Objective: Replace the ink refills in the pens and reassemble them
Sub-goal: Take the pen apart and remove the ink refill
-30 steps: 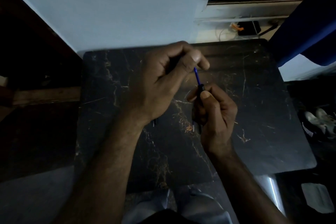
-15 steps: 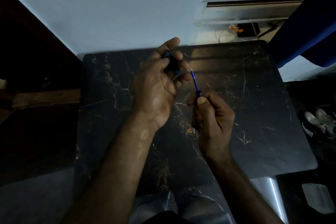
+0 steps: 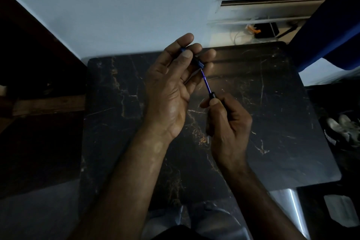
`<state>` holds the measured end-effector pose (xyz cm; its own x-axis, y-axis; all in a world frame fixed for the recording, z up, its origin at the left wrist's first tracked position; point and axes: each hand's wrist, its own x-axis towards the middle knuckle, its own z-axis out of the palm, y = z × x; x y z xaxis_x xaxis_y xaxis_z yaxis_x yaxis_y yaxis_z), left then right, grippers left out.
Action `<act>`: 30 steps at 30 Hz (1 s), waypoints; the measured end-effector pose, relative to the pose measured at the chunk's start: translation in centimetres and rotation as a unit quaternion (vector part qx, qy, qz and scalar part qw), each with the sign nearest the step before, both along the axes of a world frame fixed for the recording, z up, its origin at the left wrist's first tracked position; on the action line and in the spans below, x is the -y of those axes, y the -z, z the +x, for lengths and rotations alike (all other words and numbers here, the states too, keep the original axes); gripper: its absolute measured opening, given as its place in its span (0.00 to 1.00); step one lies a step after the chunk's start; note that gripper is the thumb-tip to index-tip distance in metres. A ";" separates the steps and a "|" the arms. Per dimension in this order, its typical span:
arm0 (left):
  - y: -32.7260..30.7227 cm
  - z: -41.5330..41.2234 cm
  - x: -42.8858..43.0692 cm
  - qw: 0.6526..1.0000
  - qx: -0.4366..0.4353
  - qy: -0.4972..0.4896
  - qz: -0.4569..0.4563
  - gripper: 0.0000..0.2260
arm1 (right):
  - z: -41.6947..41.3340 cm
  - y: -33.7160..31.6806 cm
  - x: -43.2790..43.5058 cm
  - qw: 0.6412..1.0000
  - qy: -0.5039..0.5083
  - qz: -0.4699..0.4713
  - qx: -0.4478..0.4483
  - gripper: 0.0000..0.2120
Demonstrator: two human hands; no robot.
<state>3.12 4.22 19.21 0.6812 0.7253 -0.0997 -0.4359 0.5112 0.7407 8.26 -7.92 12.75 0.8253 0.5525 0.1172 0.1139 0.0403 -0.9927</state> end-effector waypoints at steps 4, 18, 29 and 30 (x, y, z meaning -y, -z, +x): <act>0.3 0.0 -0.3 1.000 0.006 0.000 0.012 0.13 | 0.0 0.0 -0.3 1.000 0.002 0.002 0.002 0.14; 1.1 -0.2 -1.4 0.997 -0.007 -0.001 0.075 0.12 | 0.1 -0.4 -1.0 1.000 0.002 -0.008 0.021 0.14; 2.2 -1.2 -1.5 0.946 -0.088 -0.008 0.312 0.14 | -0.1 -0.9 -2.2 0.992 0.025 -0.033 0.123 0.13; 2.5 -1.3 -1.5 0.948 -0.092 -0.016 0.305 0.13 | -0.1 -0.8 -2.3 0.991 0.027 -0.037 0.126 0.13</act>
<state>1.78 5.70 16.71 0.6691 0.7067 0.2300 -0.2797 -0.0472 0.9589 8.14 -5.65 13.56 0.8037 0.5225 0.2848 0.3590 -0.0441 -0.9323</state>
